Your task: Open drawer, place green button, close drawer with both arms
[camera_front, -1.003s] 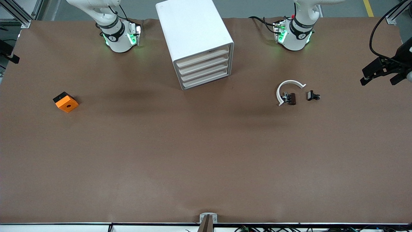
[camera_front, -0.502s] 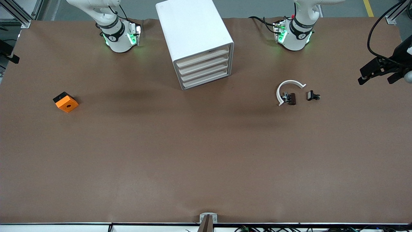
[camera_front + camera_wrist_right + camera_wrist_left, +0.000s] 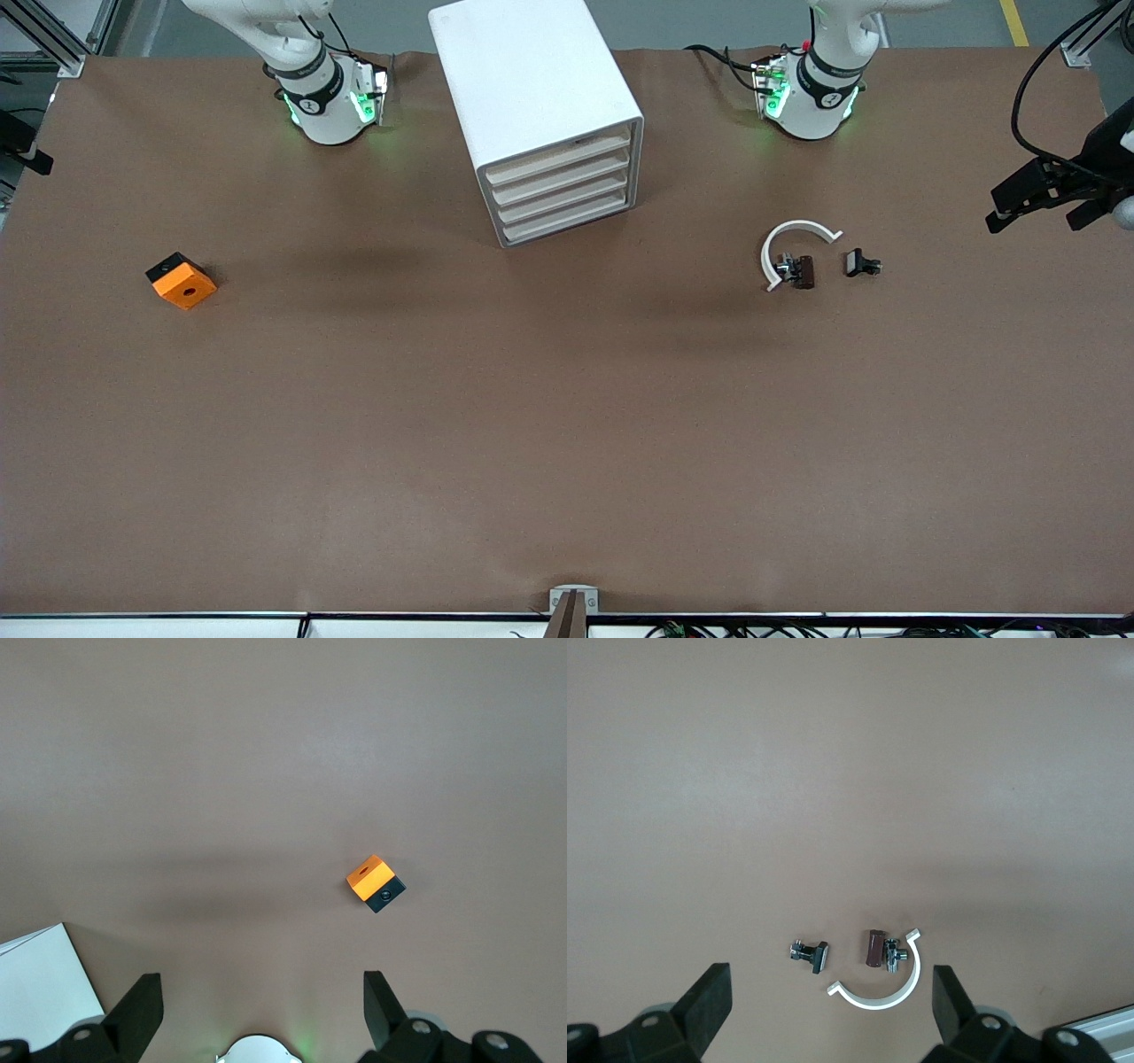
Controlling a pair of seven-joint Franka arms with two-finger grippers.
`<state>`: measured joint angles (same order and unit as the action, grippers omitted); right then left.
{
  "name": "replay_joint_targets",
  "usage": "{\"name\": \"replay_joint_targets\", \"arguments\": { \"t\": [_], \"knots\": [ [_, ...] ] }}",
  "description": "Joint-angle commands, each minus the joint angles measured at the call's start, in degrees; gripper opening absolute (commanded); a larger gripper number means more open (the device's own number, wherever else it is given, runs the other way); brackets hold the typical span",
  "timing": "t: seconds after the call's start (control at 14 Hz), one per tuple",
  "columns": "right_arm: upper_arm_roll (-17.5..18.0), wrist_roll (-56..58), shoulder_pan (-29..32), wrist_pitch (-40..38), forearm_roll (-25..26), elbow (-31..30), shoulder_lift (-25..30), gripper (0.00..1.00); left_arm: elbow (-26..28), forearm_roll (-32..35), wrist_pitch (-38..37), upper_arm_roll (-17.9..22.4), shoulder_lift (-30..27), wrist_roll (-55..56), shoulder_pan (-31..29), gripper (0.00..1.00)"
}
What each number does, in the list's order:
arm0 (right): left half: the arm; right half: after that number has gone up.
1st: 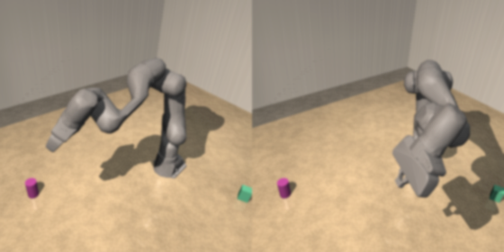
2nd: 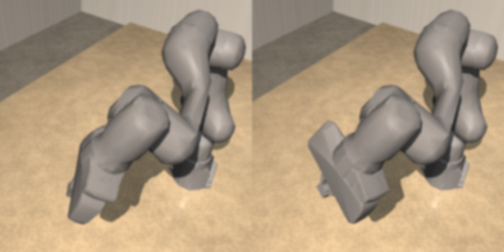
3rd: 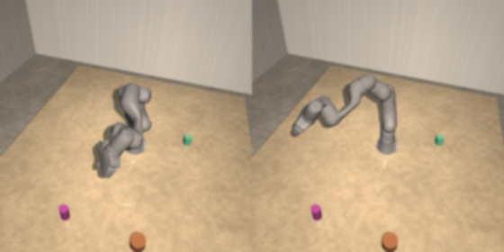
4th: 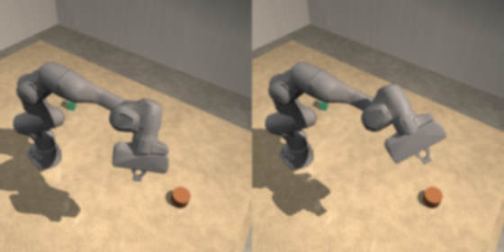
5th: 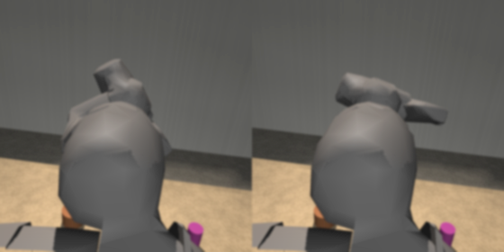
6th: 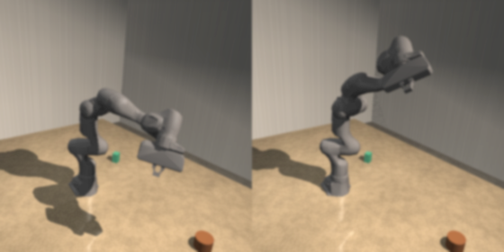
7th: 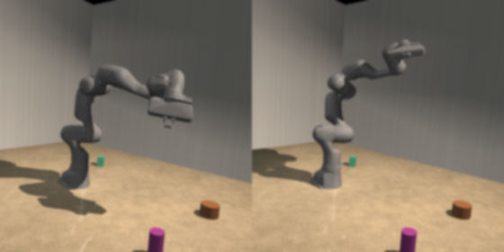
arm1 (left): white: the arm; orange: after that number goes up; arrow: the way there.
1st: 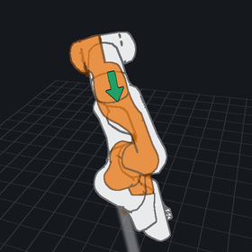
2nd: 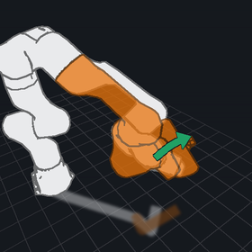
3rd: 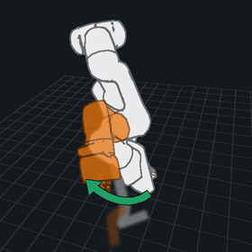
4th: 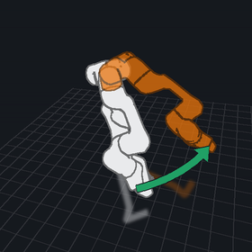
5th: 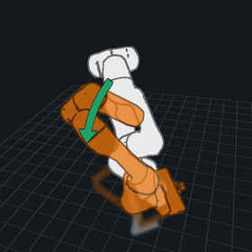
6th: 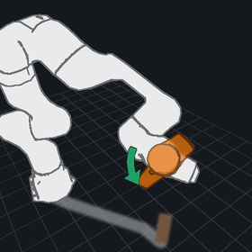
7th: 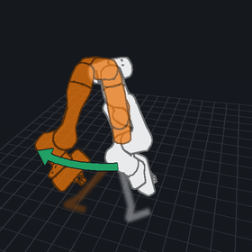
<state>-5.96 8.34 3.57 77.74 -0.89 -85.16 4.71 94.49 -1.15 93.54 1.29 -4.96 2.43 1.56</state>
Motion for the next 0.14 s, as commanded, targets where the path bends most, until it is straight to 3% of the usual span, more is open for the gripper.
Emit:
{"name": "replay_joint_targets", "arguments": {
  "t": [0.0, 0.07],
  "knots": [
    [0.33, 0.62, 0.47, 0.57, 0.36, -1.59, 1.62, 1.00, -1.50, 0.45, -1.25, -0.06, 0.48, -0.41, -0.15, 1.00],
    [0.33, 0.71, 0.47, 0.57, 0.36, -1.59, 1.62, 1.00, -1.50, 0.45, -1.25, -0.15, 0.48, -0.41, -0.06, 1.00]
  ]
}}
